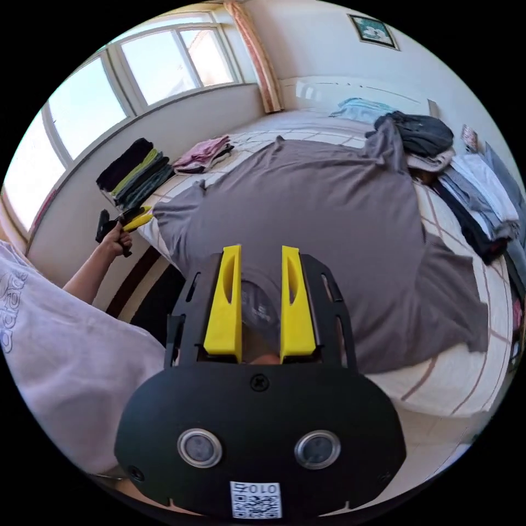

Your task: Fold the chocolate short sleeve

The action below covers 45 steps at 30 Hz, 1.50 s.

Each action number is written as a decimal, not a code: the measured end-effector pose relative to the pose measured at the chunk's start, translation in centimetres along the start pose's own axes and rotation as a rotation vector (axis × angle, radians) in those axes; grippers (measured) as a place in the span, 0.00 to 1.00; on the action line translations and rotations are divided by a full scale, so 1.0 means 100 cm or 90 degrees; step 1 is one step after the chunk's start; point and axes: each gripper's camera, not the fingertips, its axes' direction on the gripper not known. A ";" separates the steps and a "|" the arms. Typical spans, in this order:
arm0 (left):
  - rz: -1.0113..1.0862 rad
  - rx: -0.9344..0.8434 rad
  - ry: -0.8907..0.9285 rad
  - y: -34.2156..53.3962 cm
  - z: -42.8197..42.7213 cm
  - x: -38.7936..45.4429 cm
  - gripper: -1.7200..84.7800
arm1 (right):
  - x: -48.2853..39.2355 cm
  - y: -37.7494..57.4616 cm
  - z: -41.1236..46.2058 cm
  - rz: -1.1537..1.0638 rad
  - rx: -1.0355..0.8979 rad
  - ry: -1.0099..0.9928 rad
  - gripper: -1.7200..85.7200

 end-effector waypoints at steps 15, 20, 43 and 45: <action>0.112 0.016 0.063 0.048 0.007 0.007 0.02 | -0.183 -0.290 0.191 -0.353 -0.181 -0.042 0.14; 0.165 0.007 0.008 0.069 0.010 0.018 0.02 | -0.206 -0.354 0.285 -0.384 -0.332 -0.018 0.12; 0.557 -0.130 0.033 0.244 0.106 0.230 0.02 | -0.018 -0.280 0.169 -0.363 -0.201 -0.279 0.07; 0.591 -0.142 0.017 0.267 0.133 0.244 0.02 | 0.005 -0.269 0.171 -0.330 -0.197 -0.282 0.07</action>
